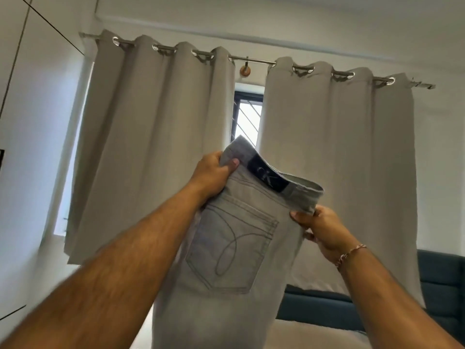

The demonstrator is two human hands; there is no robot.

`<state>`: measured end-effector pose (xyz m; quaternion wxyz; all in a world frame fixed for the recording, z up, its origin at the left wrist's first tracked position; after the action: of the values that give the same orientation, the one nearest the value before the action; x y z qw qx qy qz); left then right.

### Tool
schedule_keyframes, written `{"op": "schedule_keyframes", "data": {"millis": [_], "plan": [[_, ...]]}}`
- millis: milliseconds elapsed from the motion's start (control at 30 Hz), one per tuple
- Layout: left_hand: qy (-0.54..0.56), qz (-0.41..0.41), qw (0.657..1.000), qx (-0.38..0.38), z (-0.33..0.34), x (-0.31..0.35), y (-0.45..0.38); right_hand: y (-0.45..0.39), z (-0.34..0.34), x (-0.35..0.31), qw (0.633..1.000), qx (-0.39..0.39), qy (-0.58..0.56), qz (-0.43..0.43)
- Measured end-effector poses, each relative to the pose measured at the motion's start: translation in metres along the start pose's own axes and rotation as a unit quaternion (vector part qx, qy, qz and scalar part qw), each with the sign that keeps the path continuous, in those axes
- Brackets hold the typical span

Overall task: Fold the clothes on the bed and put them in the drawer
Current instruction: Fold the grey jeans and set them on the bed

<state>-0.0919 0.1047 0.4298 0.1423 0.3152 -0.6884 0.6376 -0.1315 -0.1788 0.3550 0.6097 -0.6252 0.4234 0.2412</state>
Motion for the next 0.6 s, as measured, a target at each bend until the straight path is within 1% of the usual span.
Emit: {"op": "schedule_keyframes", "data": {"millis": [33, 67, 133, 167, 233, 300, 333, 367, 400, 467, 533, 567, 600], "plan": [[-0.021, -0.004, 1.0, 0.0, -0.005, 0.004, -0.006, -0.002, 0.001, -0.01, 1.0, 0.014, 0.001, -0.028], [-0.006, -0.005, 1.0, 0.006, -0.01, 0.007, -0.01, -0.005, 0.003, -0.02, 0.998, 0.019, -0.018, -0.059], [0.101, 0.001, 0.995, 0.011, -0.016, 0.019, -0.013, -0.01, 0.005, -0.041, 0.991, 0.022, -0.102, -0.082], [0.162, 0.005, 0.987, 0.004, -0.019, 0.027, -0.013, -0.012, 0.006, -0.051, 0.987, 0.013, -0.139, -0.075], [0.265, -0.003, 0.964, -0.032, -0.023, 0.04, -0.011, -0.014, 0.005, -0.068, 0.983, -0.014, -0.179, -0.039], [0.319, -0.03, 0.943, -0.084, -0.024, 0.045, -0.008, -0.015, -0.003, -0.077, 0.982, -0.045, -0.184, -0.003], [0.323, -0.041, 0.94, -0.104, -0.024, 0.044, -0.008, -0.016, -0.008, -0.079, 0.982, -0.063, -0.18, -0.001], [0.318, -0.048, 0.941, -0.108, -0.022, 0.042, -0.009, -0.016, -0.012, -0.08, 0.981, -0.085, -0.174, -0.006], [0.31, -0.052, 0.944, -0.103, -0.019, 0.037, -0.01, -0.015, -0.014, -0.077, 0.979, -0.112, -0.168, -0.009], [0.277, -0.068, 0.955, -0.087, -0.007, 0.017, -0.011, -0.015, -0.021, -0.06, 0.981, -0.15, -0.125, 0.017], [0.226, -0.102, 0.964, -0.094, 0.01, -0.015, -0.011, -0.021, -0.03, -0.032, 0.989, -0.131, -0.015, 0.065], [0.178, -0.113, 0.972, -0.104, 0.02, -0.034, -0.012, -0.026, -0.037, -0.014, 0.987, -0.116, 0.052, 0.094], [0.106, -0.113, 0.981, -0.119, 0.03, -0.053, -0.013, -0.032, -0.043, 0.005, 0.981, -0.111, 0.11, 0.119]]}}
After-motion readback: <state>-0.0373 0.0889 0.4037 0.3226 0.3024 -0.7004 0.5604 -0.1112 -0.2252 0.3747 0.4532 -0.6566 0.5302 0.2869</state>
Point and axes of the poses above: each hand's wrist, its own y-axis away from the middle knuckle, its own z-axis out of the palm, x = y × z, the point moved 3 cm from there along -y, towards the middle knuckle
